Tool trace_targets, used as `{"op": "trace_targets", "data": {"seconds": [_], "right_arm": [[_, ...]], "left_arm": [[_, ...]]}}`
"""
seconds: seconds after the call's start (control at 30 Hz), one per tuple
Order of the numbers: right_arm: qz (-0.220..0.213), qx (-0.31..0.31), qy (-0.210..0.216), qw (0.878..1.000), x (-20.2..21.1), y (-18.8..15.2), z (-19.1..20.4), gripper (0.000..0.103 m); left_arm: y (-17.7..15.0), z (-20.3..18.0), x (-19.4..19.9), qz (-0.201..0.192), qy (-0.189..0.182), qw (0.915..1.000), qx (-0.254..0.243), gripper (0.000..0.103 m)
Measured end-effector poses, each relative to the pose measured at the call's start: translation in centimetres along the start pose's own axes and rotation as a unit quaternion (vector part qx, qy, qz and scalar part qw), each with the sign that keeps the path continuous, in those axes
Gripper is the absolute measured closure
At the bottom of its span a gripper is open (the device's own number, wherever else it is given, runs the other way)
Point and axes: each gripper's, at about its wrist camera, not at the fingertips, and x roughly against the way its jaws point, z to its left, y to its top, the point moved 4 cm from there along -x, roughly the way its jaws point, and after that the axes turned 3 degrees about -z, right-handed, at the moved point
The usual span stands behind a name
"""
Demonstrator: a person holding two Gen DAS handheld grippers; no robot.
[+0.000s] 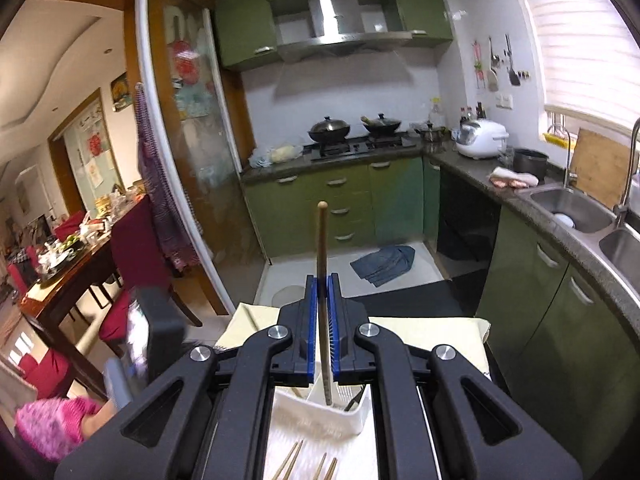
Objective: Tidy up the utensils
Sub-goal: 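Carry the chopstick upright with the left gripper and drop it into the caddy, then lower the right gripper to a wooden chopstick and close on it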
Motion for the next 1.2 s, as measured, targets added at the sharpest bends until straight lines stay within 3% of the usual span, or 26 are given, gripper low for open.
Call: {"op": "trace_targets", "data": {"seconds": [0.3,0.53,0.67,0.87,1.0,1.2], "right_arm": [[0.053,-0.027,-0.017,0.998,-8.7,-4.5,-2.6,0.097],[0.092,-0.031,-0.019,0.995,-11.8,-8.5,-3.8,0.094],[0.088,-0.029,-0.023,0.995,-11.0,-9.0,-4.1,0.090],[0.072,-0.008,-0.023,0.997,-5.6,-10.4,-2.7,0.084],[0.088,0.022,-0.021,0.996,-2.4,-14.1,-1.6,0.084],[0.131,0.030,-0.020,0.991,-0.5,-20.3,-2.1,0.084]], "left_arm": [[-5.6,1.4,3.4,0.032,-0.003,0.9995,0.006,0.072],[-11.7,2.6,2.8,0.105,-0.008,0.9941,0.030,0.072],[-14.4,2.8,1.5,0.141,-0.007,0.9890,0.044,0.069],[-19.4,2.2,-2.3,0.231,0.003,0.9713,0.057,0.069],[-21.6,2.3,-3.8,0.270,0.013,0.9605,0.066,0.069],[-22.4,2.5,-4.9,0.284,0.016,0.9538,0.096,0.069]]}}
